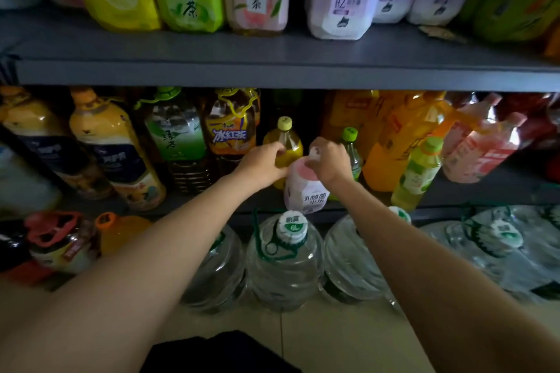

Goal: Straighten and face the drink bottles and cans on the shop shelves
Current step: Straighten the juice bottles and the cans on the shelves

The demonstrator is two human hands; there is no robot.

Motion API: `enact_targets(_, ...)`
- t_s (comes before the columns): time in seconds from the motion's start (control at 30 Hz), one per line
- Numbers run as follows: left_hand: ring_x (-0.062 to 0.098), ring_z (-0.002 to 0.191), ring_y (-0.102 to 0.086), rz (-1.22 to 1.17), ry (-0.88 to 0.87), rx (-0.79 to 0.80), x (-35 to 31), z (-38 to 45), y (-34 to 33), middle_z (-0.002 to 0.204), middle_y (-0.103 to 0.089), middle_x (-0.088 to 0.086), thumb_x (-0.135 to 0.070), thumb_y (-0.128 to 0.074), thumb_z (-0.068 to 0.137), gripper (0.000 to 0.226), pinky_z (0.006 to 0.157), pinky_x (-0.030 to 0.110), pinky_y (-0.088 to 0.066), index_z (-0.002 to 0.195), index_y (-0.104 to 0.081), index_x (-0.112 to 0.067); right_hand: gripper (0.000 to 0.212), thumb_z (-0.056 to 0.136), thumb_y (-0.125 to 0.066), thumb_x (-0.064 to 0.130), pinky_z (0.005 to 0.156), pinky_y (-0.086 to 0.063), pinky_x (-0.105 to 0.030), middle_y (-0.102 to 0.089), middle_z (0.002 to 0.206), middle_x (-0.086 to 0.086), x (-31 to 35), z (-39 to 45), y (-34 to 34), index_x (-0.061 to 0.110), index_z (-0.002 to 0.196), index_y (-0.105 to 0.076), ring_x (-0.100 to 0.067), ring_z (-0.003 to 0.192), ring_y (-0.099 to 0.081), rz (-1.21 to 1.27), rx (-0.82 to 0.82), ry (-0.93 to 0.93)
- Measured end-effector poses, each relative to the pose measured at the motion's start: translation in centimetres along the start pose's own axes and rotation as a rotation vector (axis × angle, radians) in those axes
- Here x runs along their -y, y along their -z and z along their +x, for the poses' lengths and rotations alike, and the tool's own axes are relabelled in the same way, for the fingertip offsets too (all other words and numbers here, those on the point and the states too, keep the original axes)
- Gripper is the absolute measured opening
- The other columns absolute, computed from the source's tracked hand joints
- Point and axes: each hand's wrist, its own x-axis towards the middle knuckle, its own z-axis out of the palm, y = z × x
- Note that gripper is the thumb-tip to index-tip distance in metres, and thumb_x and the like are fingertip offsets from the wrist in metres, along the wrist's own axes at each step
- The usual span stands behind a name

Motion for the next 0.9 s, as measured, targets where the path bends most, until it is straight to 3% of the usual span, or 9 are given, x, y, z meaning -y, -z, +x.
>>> enact_targets(0.13,0.023,0.126,-0.044,0.035,-0.028,0.185,-0.7,-1.0,0.4,0.14,-0.043,0.006,-0.037,-0.076,0.074,0.083,0.103,0.039,-0.039,0.14,-0.031,-0.015,0.023,0.081,-0.066,0.008,0.075,-0.037,-0.032,-0.057,0.111,-0.013,-0.5,-2.9,1.4,0.003,0.102,-0.058,-0.033,0.102,-0.053,0.046,-0.027,0.077)
enact_targets(0.27,0.02,0.124,-0.044,0.0,-0.127,0.193,-2.7,-2.4,0.6,0.134,-0.046,0.002,-0.031,-0.082,0.068,0.087,0.103,0.033,-0.038,0.136,-0.032,-0.012,0.02,0.08,-0.065,0.009,0.068,-0.032,-0.026,-0.059,0.107,-0.009,0.5,-4.6,5.9,0.006,0.099,-0.06,-0.027,0.098,-0.054,0.097,-0.156,0.135)
enact_targets(0.37,0.01,0.118,-0.044,-0.172,-0.244,0.168,-6.0,-3.2,0.9,0.128,-0.043,-0.005,-0.016,-0.084,0.066,0.086,0.092,0.003,-0.034,0.134,-0.032,-0.008,0.021,0.077,-0.069,0.015,0.069,-0.033,-0.026,-0.061,0.103,-0.008,2.0,-5.3,10.5,0.008,0.097,-0.063,-0.026,0.096,-0.056,0.125,-0.251,0.187)
enact_targets(0.4,0.009,0.112,-0.048,-0.288,-0.284,0.15,-7.1,-3.3,1.0,0.125,-0.047,-0.003,-0.013,-0.086,0.061,0.085,0.087,0.001,-0.036,0.13,-0.035,-0.01,0.024,0.078,-0.07,0.018,0.07,-0.034,-0.025,-0.062,0.104,-0.008,2.6,-5.4,12.3,0.008,0.098,-0.064,-0.025,0.096,-0.057,0.142,-0.283,0.206)
enact_targets(0.5,0.006,0.107,-0.055,-0.52,-0.349,0.042,-9.9,-3.7,2.5,0.119,-0.054,-0.001,-0.023,-0.089,0.049,0.094,0.086,0.018,-0.048,0.126,-0.035,-0.019,0.03,0.08,-0.07,0.026,0.075,-0.038,-0.027,-0.064,0.105,-0.008,4.8,-5.4,17.6,0.009,0.104,-0.064,-0.025,0.099,-0.058,0.191,-0.377,0.271)
enact_targets(0.57,0.002,0.104,-0.056,-0.574,-0.357,-0.006,-12.3,-3.9,5.1,0.115,-0.058,-0.006,-0.015,-0.088,0.056,0.086,0.083,0.018,-0.049,0.124,-0.038,-0.024,0.03,0.08,-0.07,0.027,0.079,-0.041,-0.028,-0.066,0.105,-0.006,6.5,-5.0,21.0,0.01,0.105,-0.065,-0.022,0.1,-0.059,0.228,-0.454,0.318)
enact_targets(0.77,0.009,0.107,-0.056,-0.576,-0.406,-0.227,-19.4,-0.8,11.6,0.115,-0.059,-0.003,-0.018,-0.088,0.058,0.085,0.086,0.024,-0.05,0.127,-0.04,-0.02,0.027,0.08,-0.066,0.017,0.079,-0.041,-0.028,-0.066,0.104,-0.008,9.5,-0.9,28.5,0.007,0.105,-0.064,-0.023,0.101,-0.058,0.284,-0.607,0.401)
enact_targets(0.9,0.014,0.111,-0.049,-0.536,-0.329,-0.3,-21.4,2.5,11.3,0.115,-0.051,-0.008,-0.025,-0.088,0.059,0.088,0.095,0.032,-0.045,0.132,-0.039,-0.022,0.029,0.088,-0.058,0.014,0.085,-0.041,-0.039,-0.064,0.109,-0.015,7.7,2.6,28.7,0.005,0.116,-0.056,-0.035,0.108,-0.051,0.245,-0.648,0.285)
